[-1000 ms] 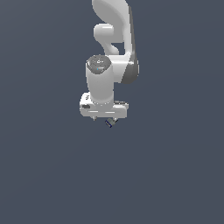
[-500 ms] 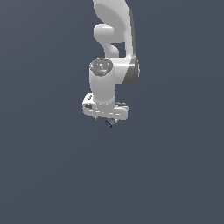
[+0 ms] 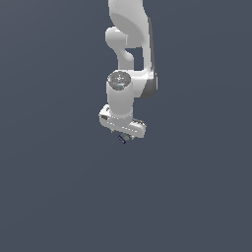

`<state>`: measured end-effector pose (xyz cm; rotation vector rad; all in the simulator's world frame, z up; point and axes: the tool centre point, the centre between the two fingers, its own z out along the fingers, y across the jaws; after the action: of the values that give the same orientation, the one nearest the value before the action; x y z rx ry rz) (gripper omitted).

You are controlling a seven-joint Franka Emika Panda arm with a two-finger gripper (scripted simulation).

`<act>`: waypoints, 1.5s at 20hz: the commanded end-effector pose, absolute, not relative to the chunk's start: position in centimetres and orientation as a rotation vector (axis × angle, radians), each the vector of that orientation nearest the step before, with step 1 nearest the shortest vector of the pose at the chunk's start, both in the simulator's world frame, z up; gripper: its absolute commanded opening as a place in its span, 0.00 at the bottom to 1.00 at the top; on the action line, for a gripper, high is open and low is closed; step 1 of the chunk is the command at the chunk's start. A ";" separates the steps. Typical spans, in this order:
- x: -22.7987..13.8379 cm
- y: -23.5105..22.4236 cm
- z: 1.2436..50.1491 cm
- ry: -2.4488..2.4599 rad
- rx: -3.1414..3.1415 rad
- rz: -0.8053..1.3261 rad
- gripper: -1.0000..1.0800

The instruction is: Pick up the object and move it to a goal position.

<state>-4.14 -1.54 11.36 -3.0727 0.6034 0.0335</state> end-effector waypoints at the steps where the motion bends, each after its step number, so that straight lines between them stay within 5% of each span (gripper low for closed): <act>1: -4.8 -1.2 10.5 0.707 -3.051 0.030 0.96; 30: -9.3 0.0 5.8 1.278 -2.870 0.001 0.96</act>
<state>-9.28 -0.01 6.07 -2.8699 1.2772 0.0001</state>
